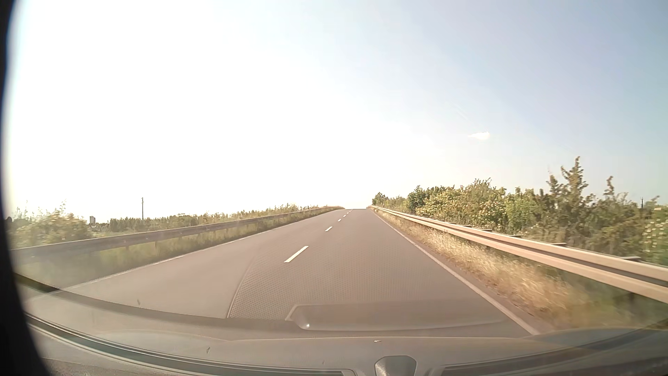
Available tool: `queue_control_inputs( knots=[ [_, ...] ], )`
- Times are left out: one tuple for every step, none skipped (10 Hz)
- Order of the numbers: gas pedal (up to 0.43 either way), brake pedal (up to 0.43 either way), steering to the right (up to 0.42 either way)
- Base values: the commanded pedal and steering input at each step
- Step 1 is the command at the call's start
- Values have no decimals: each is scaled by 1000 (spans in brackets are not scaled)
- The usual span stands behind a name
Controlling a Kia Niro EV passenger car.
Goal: Follow the waypoints while adhering to traffic rules and regulations
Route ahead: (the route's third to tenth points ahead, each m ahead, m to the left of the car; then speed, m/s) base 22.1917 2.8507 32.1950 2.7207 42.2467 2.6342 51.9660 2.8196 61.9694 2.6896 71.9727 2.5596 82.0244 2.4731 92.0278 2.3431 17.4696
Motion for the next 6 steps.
queue_control_inputs(
  knots=[
    [220, 6, 3],
    [220, 6, 3],
    [220, 6, 3],
    [220, 6, 3],
    [220, 6, 1],
    [220, 6, 0]
  ],
)
